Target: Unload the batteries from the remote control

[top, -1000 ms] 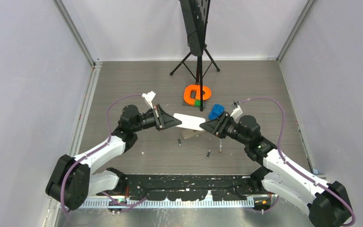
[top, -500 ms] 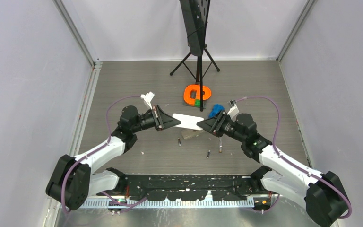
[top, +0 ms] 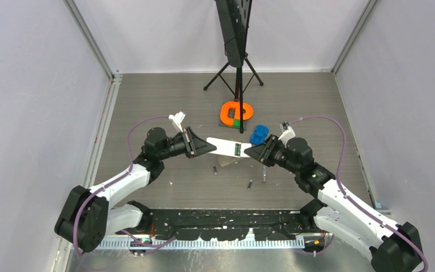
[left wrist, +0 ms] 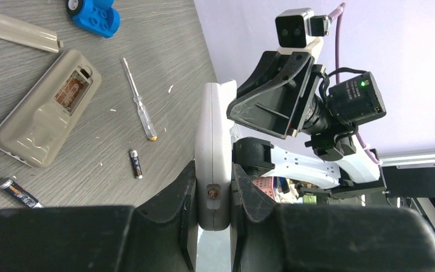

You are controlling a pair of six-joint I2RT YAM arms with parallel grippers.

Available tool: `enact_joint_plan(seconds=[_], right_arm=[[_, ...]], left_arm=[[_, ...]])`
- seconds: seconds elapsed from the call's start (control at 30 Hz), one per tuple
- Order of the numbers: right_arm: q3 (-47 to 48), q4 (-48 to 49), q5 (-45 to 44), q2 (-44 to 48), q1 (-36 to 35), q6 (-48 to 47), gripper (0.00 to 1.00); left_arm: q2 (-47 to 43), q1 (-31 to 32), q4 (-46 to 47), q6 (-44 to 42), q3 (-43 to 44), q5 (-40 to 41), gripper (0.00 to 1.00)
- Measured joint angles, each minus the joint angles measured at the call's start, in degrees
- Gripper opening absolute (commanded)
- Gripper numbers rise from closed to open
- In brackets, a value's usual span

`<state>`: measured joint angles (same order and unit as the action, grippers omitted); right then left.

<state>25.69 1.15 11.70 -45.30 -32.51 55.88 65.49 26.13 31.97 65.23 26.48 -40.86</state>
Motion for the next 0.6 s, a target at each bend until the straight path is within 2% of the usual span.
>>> enact_joint_plan(seconds=[0.23,0.33,0.47,0.6], right_arm=[[0.3,-7.3,-5.0,3.8,0.1,-2.6,0.02],[1.3,-12.5,-9.9,5.2,0.1,-4.0,0.00],[3.0,-17.9,-17.2,4.9,0.5,-5.0,0.00],[3.1,-20.9,-20.7,2.3,1.1,-5.7,0.10]], left_arm=[[-1.1,0.0,-4.4,-2.0,-0.1,1.5,0.00],[-3.0,0.0,-8.6,-3.4,-0.3,2.8,0.00],[-3.7,0.0,-9.8,-3.9,-2.2,3.3,0.00],[-3.7,0.0,-10.7,-3.7,-5.8,3.3,0.00]])
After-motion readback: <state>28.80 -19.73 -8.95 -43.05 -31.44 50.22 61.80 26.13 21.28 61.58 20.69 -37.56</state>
